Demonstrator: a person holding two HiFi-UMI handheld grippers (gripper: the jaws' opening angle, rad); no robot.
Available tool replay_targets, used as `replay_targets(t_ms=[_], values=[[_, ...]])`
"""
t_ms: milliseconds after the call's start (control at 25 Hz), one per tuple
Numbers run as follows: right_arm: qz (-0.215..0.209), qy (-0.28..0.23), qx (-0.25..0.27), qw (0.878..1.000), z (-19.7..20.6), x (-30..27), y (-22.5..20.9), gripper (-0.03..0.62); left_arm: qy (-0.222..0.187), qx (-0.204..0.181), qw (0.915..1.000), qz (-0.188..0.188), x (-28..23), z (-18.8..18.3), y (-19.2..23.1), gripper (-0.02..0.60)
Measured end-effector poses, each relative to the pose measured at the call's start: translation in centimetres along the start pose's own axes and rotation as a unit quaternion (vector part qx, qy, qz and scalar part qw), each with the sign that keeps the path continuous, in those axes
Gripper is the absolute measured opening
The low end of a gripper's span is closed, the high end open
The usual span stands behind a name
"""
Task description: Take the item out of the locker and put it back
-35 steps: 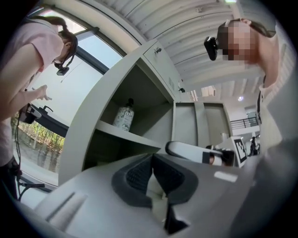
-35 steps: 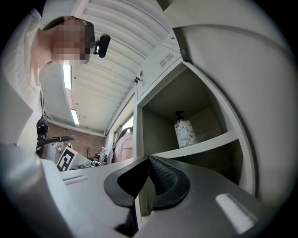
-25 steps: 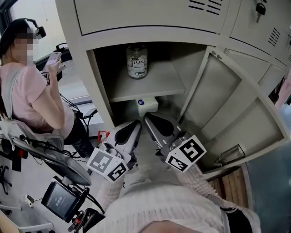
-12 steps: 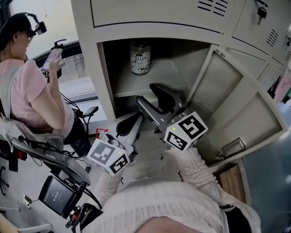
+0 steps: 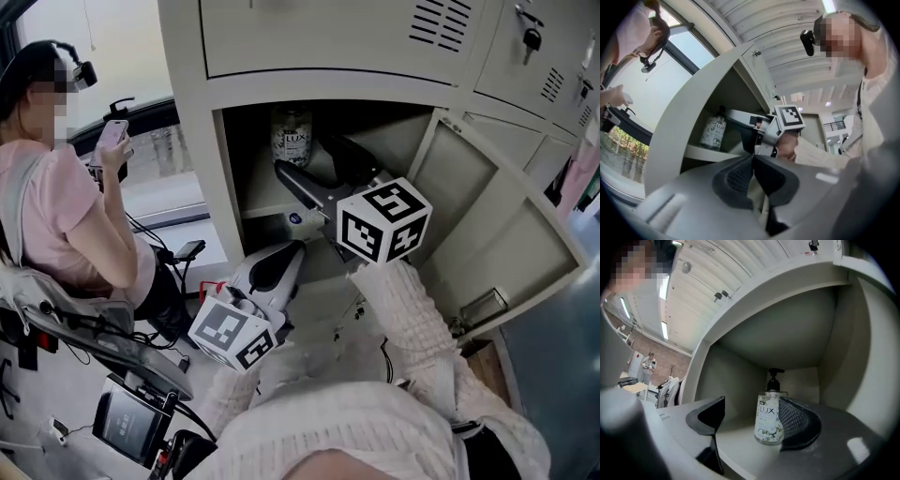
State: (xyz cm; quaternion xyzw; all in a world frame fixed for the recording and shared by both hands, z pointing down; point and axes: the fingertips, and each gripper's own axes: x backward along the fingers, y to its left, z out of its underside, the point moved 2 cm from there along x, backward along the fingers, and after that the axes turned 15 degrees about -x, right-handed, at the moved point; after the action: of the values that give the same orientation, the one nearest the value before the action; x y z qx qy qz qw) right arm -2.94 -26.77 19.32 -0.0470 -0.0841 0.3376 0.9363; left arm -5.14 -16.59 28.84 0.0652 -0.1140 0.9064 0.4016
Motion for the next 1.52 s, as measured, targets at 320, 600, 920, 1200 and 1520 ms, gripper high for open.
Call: replay_targets(t_ms=[320,600,920,1200,1520], values=[[0.030,0.054,-0.015,0.998,-0.3,-3.3,-3.2,0.394,-0.007,0.007,0.9999,0.014,-0.2,0.5,-0.2,0.008],[0.038,0.078,-0.017,0.996,0.1,-6.0,-4.6,0.414,-0.008,0.017,0.9997,0.014,0.0,0.8,0.3,0.008],[0.048,0.092,-0.011,0.995,0.0,-8.0,-5.9,0.416,-0.018,0.008,0.9998,0.004,0.1,0.4,1.4,0.008],[0.020,0.109,-0.026,0.994,0.7,-9.1,-5.5,0.387,-0.021,0.011,0.9997,0.002,-0.2,0.5,1.6,0.008],[0.011,0.106,-0.045,0.993,0.7,-9.2,-5.6,0.367,-0.019,0.019,0.9996,-0.005,-0.3,0.9,1.7,0.008]])
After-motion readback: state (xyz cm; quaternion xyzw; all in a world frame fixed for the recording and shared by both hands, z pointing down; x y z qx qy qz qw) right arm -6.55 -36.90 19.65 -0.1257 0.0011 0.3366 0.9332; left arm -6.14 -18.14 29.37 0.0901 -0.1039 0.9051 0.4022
